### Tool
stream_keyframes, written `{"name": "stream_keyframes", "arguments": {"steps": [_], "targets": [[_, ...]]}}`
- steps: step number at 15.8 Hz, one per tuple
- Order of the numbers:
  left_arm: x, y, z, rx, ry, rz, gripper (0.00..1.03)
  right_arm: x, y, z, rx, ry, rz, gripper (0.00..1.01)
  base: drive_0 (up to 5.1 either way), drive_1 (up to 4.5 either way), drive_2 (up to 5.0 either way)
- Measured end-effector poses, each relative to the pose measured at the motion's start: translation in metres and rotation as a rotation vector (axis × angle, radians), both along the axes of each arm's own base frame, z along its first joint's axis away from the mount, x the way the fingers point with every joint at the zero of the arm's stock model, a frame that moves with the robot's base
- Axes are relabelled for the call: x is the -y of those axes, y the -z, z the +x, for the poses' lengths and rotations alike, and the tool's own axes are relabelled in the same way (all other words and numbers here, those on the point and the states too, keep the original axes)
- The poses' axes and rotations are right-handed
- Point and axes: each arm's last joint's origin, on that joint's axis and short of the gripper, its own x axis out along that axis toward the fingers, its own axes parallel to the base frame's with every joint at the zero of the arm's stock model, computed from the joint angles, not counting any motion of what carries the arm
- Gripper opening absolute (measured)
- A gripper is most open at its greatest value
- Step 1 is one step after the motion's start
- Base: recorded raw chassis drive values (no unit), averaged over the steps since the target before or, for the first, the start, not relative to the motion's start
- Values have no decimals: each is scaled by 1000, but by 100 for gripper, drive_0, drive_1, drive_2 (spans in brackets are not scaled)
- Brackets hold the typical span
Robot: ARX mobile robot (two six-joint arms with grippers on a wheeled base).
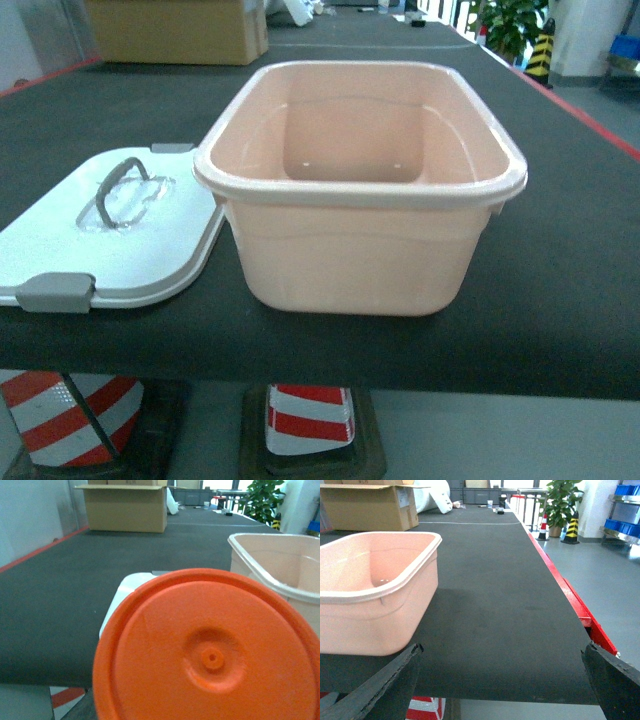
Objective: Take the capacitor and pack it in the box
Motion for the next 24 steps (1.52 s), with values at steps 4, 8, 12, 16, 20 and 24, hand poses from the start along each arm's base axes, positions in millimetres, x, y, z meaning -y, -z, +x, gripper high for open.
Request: {"name": "stream_keyframes", "arguments": {"steps": [4,8,12,16,20,24], "targets": [[0,0,0,-4,3,0,44,0,0,0,-2,0,1,98,0,0,0],[0,0,0,0,2,0,44,0,0,0,-1,0,1,98,0,0,0],[0,0,0,0,2,0,44,0,0,0,-1,0,1,98,0,0,0],[0,0,0,0,2,0,44,0,0,0,-1,0,1,98,0,0,0],[0,0,0,0,2,0,44,0,0,0,-1,0,1,98,0,0,0],[0,0,0,0,2,0,44,0,0,0,-1,0,1,98,0,0,0]]}}
